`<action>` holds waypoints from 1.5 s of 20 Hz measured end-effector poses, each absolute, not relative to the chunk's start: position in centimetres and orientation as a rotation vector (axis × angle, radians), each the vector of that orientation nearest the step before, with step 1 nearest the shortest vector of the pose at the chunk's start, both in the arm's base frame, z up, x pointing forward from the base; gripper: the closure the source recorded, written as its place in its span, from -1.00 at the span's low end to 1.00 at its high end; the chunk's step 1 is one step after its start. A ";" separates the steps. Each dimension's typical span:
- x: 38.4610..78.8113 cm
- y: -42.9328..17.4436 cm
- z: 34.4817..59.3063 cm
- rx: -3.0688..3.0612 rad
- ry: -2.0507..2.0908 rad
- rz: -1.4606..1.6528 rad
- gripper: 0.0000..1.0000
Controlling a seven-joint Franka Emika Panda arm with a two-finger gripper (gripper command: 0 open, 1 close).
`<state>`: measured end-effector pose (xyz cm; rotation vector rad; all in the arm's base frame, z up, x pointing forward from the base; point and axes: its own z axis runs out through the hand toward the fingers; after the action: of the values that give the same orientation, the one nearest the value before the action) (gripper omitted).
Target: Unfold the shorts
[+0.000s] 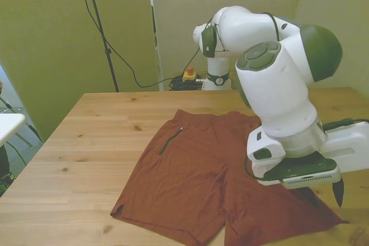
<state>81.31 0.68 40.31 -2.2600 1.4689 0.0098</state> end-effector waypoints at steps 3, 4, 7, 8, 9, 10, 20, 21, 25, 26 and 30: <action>81.1 -2.8 41.1 -2.302 1.616 -0.112 -1.00; 81.0 -4.4 41.4 -2.318 1.663 -0.155 -1.00; 80.1 -8.3 42.3 -2.407 1.773 -0.242 -1.00; 79.7 -8.9 42.6 -2.456 1.773 -0.251 -1.00; 79.3 -9.0 42.9 -2.498 1.749 -0.248 -1.00; 79.0 -8.9 43.1 -2.538 1.709 -0.234 -1.00; 75.0 -7.9 44.8 -2.631 1.569 -0.179 -1.00; 74.2 -8.3 44.8 -2.633 1.571 -0.154 -1.00; 70.5 -9.1 44.9 -2.679 1.482 -0.050 -1.00; 69.5 -9.2 44.9 -2.696 1.453 -0.024 -1.00; 65.2 -9.2 44.8 -2.753 1.383 0.056 -1.00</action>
<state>65.20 -9.24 44.75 -2.7527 1.3832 0.0560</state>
